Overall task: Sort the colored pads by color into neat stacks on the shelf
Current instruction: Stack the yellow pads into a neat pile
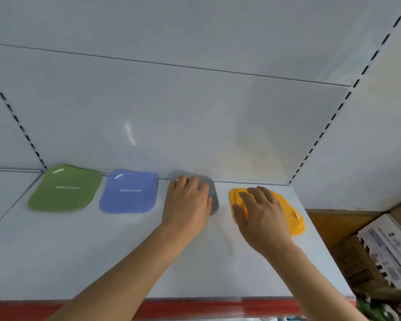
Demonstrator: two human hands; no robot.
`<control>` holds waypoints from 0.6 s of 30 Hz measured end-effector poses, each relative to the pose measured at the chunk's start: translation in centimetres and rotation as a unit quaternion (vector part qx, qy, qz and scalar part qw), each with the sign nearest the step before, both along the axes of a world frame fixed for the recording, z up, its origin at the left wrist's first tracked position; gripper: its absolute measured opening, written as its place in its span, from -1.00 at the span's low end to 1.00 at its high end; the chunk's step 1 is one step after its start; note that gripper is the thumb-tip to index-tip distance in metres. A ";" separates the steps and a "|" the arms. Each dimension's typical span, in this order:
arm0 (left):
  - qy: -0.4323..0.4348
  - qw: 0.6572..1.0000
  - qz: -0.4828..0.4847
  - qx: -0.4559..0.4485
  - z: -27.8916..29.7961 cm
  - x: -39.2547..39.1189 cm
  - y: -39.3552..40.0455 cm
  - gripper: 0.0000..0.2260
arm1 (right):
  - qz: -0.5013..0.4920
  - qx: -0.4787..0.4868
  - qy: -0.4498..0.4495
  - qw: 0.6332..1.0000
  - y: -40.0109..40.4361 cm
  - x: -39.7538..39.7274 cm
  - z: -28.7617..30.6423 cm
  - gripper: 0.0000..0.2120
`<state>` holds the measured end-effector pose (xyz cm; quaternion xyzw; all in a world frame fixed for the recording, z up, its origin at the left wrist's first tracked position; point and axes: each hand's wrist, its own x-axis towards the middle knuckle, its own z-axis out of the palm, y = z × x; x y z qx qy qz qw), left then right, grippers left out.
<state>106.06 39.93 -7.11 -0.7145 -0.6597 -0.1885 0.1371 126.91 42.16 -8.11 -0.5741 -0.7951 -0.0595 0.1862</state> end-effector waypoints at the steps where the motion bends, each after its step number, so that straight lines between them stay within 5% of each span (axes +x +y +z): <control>1: -0.006 1.000 -0.021 -0.006 -0.1 0.9 0.2 -0.82 | -0.019 0.000 0.005 1.000 -0.2 1.3 0.1 -0.55; 8: -0.057 0.988 -0.106 -0.098 -1.2 8.4 1.4 -0.73 | -0.197 -0.170 -0.032 0.965 0.1 11.4 0.8 -0.41; 14: -0.040 0.982 -0.060 -0.172 -1.8 12.9 3.0 -0.47 | -0.155 -0.254 0.090 0.950 2.3 13.1 0.6 -0.55; 18: -0.069 0.981 -0.026 -0.180 -1.9 13.9 3.1 -0.46 | -0.093 -0.175 0.175 0.964 2.6 13.5 1.4 -0.79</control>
